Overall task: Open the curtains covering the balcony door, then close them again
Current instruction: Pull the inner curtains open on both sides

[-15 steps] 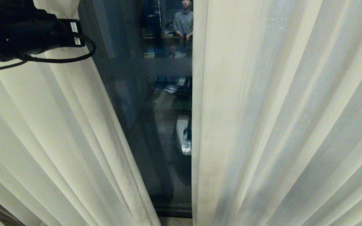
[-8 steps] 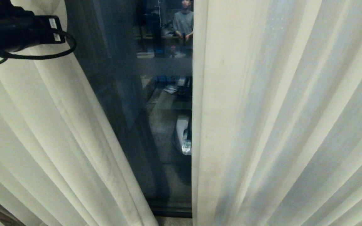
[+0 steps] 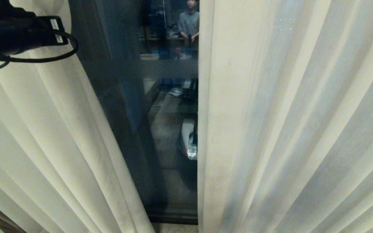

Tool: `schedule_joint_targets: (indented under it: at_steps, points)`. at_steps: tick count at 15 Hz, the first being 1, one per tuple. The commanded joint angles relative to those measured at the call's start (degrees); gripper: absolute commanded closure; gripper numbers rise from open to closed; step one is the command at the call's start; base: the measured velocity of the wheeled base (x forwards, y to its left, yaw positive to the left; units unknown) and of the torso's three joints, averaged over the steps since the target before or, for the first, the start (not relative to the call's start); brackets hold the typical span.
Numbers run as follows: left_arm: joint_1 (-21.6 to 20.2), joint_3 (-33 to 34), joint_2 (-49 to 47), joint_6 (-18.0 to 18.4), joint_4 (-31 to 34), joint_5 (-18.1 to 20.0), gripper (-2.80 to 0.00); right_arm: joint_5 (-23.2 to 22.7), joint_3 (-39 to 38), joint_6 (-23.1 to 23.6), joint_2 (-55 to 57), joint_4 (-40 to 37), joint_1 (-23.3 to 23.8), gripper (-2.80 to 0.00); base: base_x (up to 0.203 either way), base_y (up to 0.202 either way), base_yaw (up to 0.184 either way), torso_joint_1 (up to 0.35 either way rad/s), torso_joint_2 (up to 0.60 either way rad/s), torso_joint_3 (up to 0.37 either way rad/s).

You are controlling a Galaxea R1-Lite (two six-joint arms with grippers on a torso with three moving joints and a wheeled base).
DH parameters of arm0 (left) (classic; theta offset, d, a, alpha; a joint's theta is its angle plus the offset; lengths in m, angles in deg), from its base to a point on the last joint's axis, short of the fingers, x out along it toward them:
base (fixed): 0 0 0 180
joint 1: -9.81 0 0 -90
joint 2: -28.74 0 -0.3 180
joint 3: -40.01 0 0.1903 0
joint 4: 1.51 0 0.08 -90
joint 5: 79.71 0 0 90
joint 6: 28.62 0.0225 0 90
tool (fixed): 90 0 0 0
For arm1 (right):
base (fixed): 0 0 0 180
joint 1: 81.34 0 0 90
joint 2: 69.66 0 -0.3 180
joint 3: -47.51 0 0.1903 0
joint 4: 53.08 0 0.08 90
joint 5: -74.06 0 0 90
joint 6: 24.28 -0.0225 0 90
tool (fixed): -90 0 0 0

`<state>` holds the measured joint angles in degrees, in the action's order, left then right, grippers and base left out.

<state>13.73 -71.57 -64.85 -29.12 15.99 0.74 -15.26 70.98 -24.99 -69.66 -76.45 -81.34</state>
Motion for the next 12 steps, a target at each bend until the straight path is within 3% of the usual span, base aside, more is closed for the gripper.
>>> schedule_joint_targets:
  at_steps: [1,12]
  points:
    - [0.0,1.2,1.0,-0.3,0.1,2.2,0.00,0.0,0.0,0.0,0.0,0.0,0.0,0.00,0.000,0.000,0.000,0.000,0.00,0.000]
    - [4.6,1.7,1.5,-1.9,0.2,3.0,0.00,0.0,0.0,0.0,0.0,0.0,0.0,0.00,0.000,0.000,0.000,0.000,0.00,0.000]
